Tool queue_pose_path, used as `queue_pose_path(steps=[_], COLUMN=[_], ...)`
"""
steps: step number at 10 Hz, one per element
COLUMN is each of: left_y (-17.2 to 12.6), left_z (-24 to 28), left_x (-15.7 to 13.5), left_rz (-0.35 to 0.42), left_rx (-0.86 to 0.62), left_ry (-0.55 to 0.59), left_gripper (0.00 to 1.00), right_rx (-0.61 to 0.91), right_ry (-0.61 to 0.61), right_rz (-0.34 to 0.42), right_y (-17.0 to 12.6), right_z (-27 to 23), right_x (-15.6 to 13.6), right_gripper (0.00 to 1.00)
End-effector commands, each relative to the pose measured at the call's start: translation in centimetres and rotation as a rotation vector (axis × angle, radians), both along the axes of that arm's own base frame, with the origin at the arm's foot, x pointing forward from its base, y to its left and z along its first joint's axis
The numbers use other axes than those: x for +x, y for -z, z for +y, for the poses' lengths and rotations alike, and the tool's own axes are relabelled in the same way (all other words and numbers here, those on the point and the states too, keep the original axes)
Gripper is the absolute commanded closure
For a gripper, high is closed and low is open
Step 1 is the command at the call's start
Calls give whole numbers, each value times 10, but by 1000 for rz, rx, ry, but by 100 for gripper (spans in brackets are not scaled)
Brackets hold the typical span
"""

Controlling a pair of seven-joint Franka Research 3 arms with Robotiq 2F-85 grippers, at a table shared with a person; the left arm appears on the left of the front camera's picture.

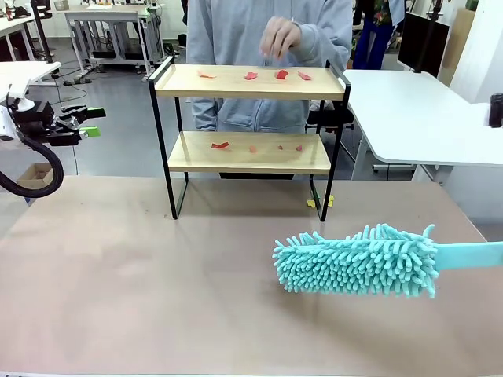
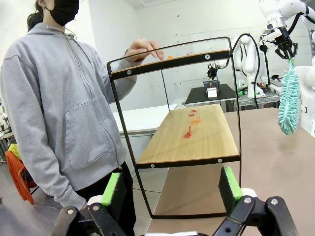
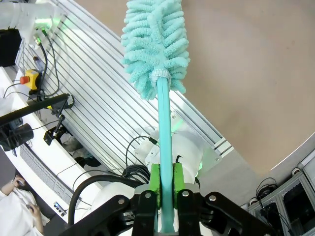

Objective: Clean the shelf.
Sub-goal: Clean the specific section of the Shelf indicated by the human with the Duster.

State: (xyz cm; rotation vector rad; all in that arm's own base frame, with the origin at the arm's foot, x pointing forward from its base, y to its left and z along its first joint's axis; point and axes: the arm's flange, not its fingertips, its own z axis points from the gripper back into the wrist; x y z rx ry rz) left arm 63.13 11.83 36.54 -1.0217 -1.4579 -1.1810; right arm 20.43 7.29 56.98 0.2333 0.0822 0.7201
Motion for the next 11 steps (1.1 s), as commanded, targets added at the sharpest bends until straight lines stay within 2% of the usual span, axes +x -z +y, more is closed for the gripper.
queue_pose_path(steps=[1, 11], left_y=[-2, -2], left_z=[-1, -1], left_x=[-3, -3], left_rz=[1, 1], left_rx=[8, 8], left_ry=[7, 7], left_gripper=[0, 0], right_rx=[11, 11], right_ry=[23, 23], right_rz=[4, 4], right_y=[-2, -2], right_z=[2, 2], right_x=[0, 0], right_gripper=[87, 87])
